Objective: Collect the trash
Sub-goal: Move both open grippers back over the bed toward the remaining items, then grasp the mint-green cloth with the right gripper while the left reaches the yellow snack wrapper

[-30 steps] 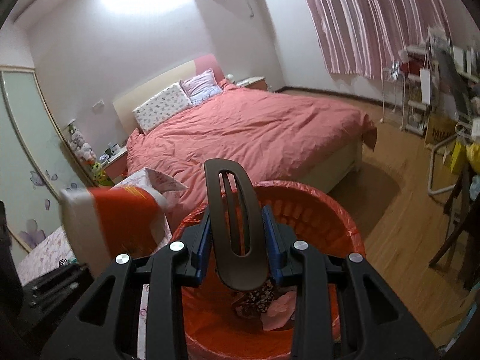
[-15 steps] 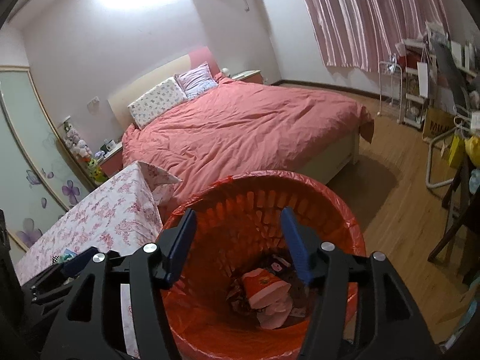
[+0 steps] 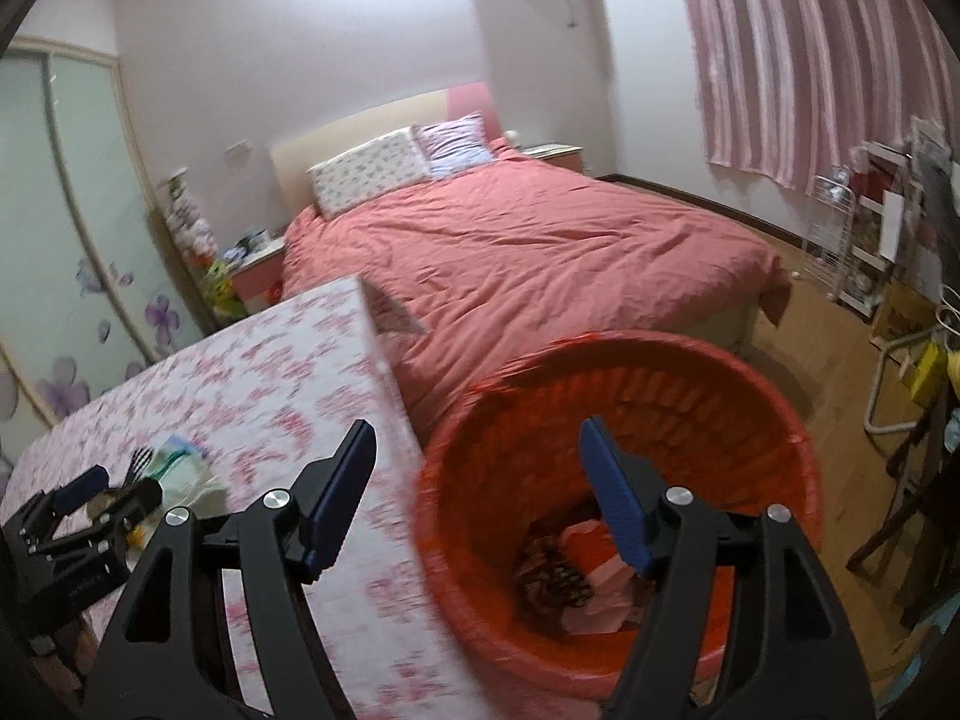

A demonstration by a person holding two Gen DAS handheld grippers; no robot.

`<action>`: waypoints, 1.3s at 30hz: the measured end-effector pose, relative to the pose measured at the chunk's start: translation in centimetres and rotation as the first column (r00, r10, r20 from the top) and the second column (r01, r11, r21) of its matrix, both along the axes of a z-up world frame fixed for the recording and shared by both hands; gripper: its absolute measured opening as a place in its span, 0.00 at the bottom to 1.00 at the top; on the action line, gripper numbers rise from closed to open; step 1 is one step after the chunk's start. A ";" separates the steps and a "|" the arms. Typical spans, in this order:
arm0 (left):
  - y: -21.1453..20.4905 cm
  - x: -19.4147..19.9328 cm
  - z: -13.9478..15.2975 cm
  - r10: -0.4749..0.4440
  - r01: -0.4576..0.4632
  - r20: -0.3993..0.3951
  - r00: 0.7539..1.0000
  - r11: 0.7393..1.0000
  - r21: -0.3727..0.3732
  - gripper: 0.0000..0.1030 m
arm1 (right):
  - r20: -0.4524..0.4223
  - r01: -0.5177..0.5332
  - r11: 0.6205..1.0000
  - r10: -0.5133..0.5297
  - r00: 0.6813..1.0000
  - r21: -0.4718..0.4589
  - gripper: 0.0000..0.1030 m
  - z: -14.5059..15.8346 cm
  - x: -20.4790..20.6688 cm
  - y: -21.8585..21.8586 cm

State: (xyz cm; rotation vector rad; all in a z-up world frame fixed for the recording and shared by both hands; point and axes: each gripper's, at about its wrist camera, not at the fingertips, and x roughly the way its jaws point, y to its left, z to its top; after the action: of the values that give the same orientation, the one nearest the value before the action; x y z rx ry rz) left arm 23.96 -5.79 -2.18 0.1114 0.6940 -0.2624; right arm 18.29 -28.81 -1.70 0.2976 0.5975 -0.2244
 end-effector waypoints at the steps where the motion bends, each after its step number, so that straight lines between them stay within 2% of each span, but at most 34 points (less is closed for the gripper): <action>1: 1.4 0.1 -0.1 0.027 -0.027 -0.004 1.000 1.000 -0.001 0.82 | -0.007 -0.021 1.000 0.021 1.000 -0.003 0.68 -0.1 0.3 0.9; 8: 9.7 1.1 -1.0 0.191 -0.191 -0.015 0.981 0.982 0.009 0.82 | -0.048 -0.150 0.989 0.149 0.988 -0.009 0.68 -0.7 2.3 6.6; 14: 14.8 1.6 -1.3 0.281 -0.281 -0.023 0.959 0.960 0.008 0.82 | -0.083 -0.283 0.959 0.281 0.956 -0.005 0.68 -1.3 4.9 12.3; 20: 17.1 1.4 -1.6 0.316 -0.315 -0.015 0.949 0.949 0.029 0.82 | -0.125 -0.370 0.929 0.367 0.922 -0.004 0.68 -2.5 7.4 17.1; 24: 18.0 1.5 -1.9 0.324 -0.323 -0.028 0.946 0.946 0.025 0.82 | -0.180 -0.379 0.925 0.370 0.911 -0.017 0.67 -3.9 9.0 18.6; 26: 18.1 1.6 -2.0 0.320 -0.320 -0.032 0.947 0.947 0.019 0.82 | -0.209 -0.382 0.924 0.374 0.904 0.000 0.60 -4.7 9.5 18.7; 27: 18.1 1.7 -2.1 0.314 -0.313 -0.035 0.949 0.950 0.015 0.82 | -0.229 -0.384 0.923 0.376 0.898 0.009 0.54 -5.1 9.7 18.7; 29: 17.7 2.0 -2.1 0.303 -0.303 -0.038 0.952 0.953 0.010 0.82 | -0.241 -0.379 0.925 0.363 0.900 -0.023 0.48 -5.4 9.5 18.7; 31: 17.3 2.4 -2.1 0.286 -0.286 -0.044 0.957 0.958 0.000 0.82 | -0.249 -0.377 0.925 0.353 0.902 -0.052 0.31 -5.5 9.4 18.9; 32: 17.0 2.6 -2.1 0.279 -0.279 -0.047 0.959 0.960 -0.004 0.82 | -0.252 -0.371 0.926 0.345 0.904 -0.063 0.27 -5.4 9.2 18.8; 34: 16.5 3.0 -2.2 0.267 -0.268 -0.054 0.962 0.963 -0.008 0.82 | -0.246 -0.368 0.928 0.346 0.905 -0.049 0.11 -5.3 9.1 18.4; 39: 15.5 3.5 -2.7 0.254 -0.255 -0.078 0.964 0.967 -0.004 0.82 | -0.228 -0.318 0.947 0.299 0.927 -0.051 0.10 -4.8 8.3 16.8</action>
State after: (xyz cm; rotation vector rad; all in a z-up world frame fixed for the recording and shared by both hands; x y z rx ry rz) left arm 27.51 9.75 -4.85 -0.0026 0.7746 -0.0245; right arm 26.60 -11.98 -6.55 0.0911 0.8400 0.0228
